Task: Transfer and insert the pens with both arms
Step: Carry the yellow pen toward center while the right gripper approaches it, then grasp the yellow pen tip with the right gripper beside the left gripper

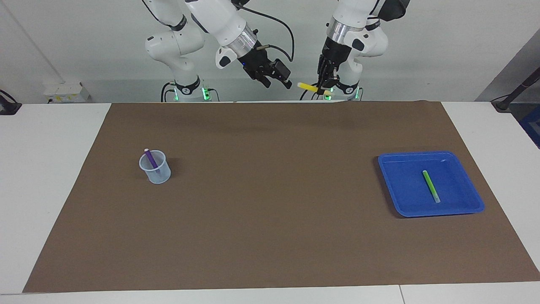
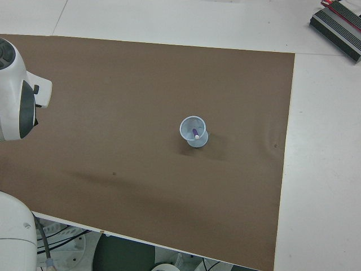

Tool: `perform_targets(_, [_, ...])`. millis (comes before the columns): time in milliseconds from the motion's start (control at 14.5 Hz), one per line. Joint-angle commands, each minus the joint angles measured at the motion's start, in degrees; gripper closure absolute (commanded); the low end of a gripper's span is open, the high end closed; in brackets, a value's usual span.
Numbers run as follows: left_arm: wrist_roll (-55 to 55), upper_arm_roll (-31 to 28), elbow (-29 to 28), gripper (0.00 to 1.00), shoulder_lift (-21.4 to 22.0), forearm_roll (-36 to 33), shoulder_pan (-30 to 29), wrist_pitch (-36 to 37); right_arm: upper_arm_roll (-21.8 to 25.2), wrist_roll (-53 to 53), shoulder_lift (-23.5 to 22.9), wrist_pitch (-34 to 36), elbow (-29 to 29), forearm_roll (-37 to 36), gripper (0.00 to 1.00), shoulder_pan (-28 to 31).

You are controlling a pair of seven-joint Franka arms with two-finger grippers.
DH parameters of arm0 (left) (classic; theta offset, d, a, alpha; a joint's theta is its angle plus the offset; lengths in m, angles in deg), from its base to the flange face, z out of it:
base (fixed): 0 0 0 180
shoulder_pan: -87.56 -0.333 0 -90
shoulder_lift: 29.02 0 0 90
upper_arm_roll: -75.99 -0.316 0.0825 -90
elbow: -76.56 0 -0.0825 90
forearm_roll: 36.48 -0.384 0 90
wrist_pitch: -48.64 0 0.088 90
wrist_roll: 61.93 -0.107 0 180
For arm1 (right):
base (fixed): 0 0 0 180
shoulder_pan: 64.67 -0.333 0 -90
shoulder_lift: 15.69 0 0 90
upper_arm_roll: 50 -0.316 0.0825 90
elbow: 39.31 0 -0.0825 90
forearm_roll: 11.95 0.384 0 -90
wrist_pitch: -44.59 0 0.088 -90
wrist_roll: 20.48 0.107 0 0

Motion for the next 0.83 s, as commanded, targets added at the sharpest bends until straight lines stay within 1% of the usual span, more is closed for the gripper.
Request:
perform_targets(0, [0.83, -0.44, -0.97, 1.00, 1.66, 1.36, 0.78, 0.99, -1.54, 1.76, 0.50, -2.70, -0.29, 1.47, 0.00, -0.09])
perform_targets(275, [1.01, -0.62, -1.06, 1.00, 1.92, 1.53, 2.45, 1.43, -2.95, 2.29, 0.41, -6.48, 0.15, 1.47, 0.00, -0.09])
perform_targets(344, [1.01, -0.62, -1.06, 1.00, 1.92, 1.80, 2.45, 1.52, -3.82, 2.47, 0.15, -8.58, 0.41, 1.55, 0.00, -0.62])
perform_targets(482, [1.09, -0.53, -1.06, 1.00, 1.92, 1.80, 2.45, 1.61, -3.92, 4.75, -0.12, -11.23, 1.21, 1.55, 0.00, -2.38])
perform_targets(689, [1.18, -0.53, -1.06, 1.00, 1.92, 1.89, 2.80, 1.96, -3.92, 4.76, 0.23, -11.32, 2.00, 1.47, 0.00, -2.47])
perform_targets(757, [1.18, -0.53, -1.06, 1.00, 2.01, 1.89, 2.89, 2.05, -3.92, 4.58, 0.32, -11.15, 2.09, 1.55, 0.01, -2.47])
